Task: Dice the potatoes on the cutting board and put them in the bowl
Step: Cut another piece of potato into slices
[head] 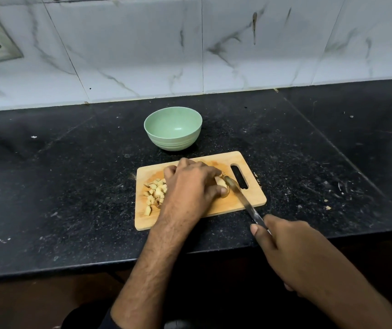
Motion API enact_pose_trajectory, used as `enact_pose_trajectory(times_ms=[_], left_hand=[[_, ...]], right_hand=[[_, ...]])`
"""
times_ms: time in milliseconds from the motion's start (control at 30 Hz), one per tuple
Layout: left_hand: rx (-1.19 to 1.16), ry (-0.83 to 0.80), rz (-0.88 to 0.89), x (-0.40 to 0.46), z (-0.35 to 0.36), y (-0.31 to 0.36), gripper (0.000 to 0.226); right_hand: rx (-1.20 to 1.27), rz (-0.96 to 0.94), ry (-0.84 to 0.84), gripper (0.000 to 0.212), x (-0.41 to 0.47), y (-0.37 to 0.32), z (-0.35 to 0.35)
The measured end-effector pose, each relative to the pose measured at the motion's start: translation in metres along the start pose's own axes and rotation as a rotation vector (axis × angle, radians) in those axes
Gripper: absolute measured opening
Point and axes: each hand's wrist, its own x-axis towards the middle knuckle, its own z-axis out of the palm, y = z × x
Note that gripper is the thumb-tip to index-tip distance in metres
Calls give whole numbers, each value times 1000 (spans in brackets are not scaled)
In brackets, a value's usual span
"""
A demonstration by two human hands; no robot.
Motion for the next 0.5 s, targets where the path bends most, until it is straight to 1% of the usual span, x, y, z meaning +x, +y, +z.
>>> enact_pose_trajectory(times_ms=[67,200,367,433,500], left_hand=[[52,-85,43,-2,3,2,52],[136,-110,76,0,5,2,52],[145,-144,59,3,3,0,55],[149,-141,39,4,2,-2,55],[135,-155,20,4,1,-5,55]], right_hand=[[5,10,-19,36,-1,0,1],[6,-5,-21,36,-4,-1,3],[13,-7,-36,36,-8,0,0],[69,-6,-80,36,-10,-1,-1],[195,5,-156,36,-13,-4,-3]])
